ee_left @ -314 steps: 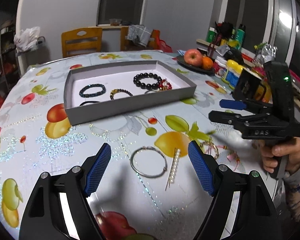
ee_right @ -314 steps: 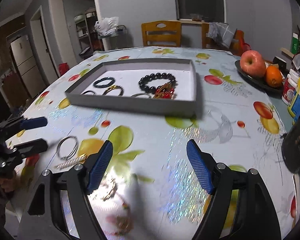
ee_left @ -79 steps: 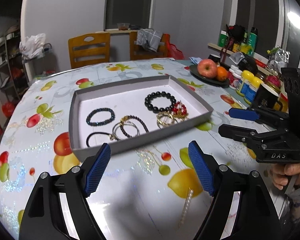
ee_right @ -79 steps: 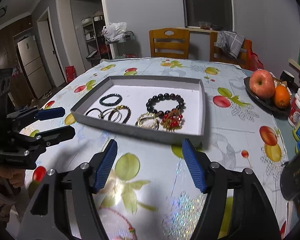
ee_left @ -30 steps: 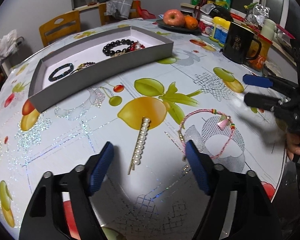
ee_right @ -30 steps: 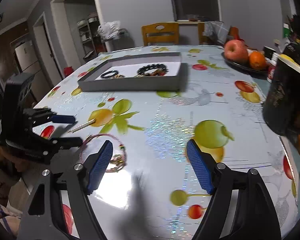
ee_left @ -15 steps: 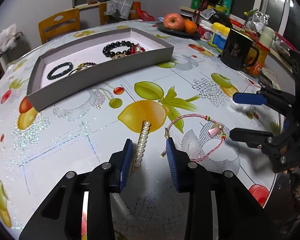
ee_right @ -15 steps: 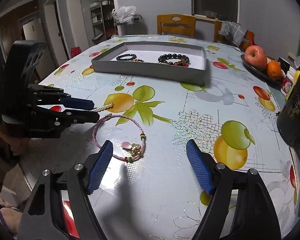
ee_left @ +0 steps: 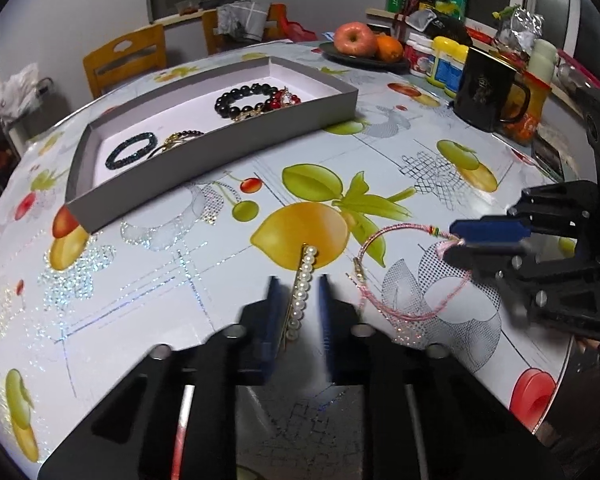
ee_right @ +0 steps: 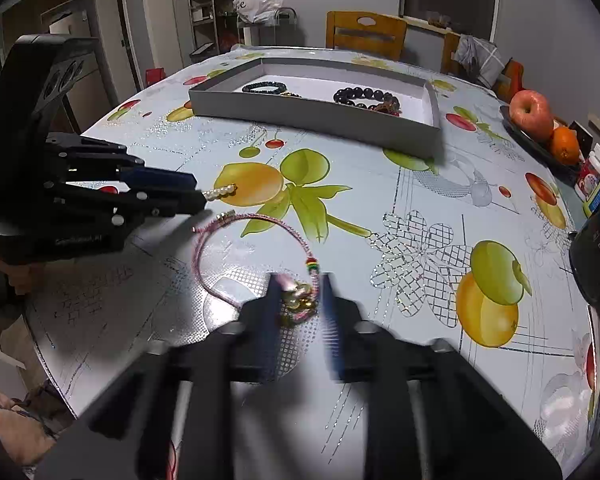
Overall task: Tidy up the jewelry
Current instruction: 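Grasp the pearl hair clip with the left tool while the right tool grasps the pink string bracelet, then carry the pearl clip and pink bracelet over the gray tray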
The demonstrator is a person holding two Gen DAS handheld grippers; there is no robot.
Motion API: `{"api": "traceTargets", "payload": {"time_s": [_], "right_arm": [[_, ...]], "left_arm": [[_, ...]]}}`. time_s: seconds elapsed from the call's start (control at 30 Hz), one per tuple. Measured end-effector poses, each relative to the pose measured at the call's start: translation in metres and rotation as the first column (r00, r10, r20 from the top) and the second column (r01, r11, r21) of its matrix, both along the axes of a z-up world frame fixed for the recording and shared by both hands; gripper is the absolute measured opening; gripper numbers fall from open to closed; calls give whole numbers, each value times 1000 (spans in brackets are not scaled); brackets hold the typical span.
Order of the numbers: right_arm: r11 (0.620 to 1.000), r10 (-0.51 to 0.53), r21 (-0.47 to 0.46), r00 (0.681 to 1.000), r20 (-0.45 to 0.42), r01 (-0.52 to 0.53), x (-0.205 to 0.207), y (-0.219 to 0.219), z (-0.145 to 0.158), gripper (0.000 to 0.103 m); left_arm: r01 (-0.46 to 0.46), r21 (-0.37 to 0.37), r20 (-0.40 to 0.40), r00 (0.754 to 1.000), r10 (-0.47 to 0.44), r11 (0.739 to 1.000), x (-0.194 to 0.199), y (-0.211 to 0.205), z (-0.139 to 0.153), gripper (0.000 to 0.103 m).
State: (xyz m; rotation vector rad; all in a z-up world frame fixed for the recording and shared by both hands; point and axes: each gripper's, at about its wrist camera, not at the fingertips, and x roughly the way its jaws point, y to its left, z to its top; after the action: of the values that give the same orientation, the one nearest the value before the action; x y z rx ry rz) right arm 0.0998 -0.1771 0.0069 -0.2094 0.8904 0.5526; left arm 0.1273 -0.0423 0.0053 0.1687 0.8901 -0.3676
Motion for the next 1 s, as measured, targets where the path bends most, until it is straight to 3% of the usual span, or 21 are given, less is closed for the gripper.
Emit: {"api": "traceTargets", "payload": {"time_s": [0.23,0.57,1.0], "right_arm": [[999,-19,35,1000,4,19,-2,-7,4,10],[993,-59,104,996,71,52,-4,-21,35,9],[981,-70,186,993,93,52,19,-24,57,9]], "left_arm": [[-6,-11,-5,1000,6,1000,1,6,0,8],[-26,-44,37,999,27,999,-4,20,18,8],[-50,-65,68,996,54,997,-3,31,32,8]]}}
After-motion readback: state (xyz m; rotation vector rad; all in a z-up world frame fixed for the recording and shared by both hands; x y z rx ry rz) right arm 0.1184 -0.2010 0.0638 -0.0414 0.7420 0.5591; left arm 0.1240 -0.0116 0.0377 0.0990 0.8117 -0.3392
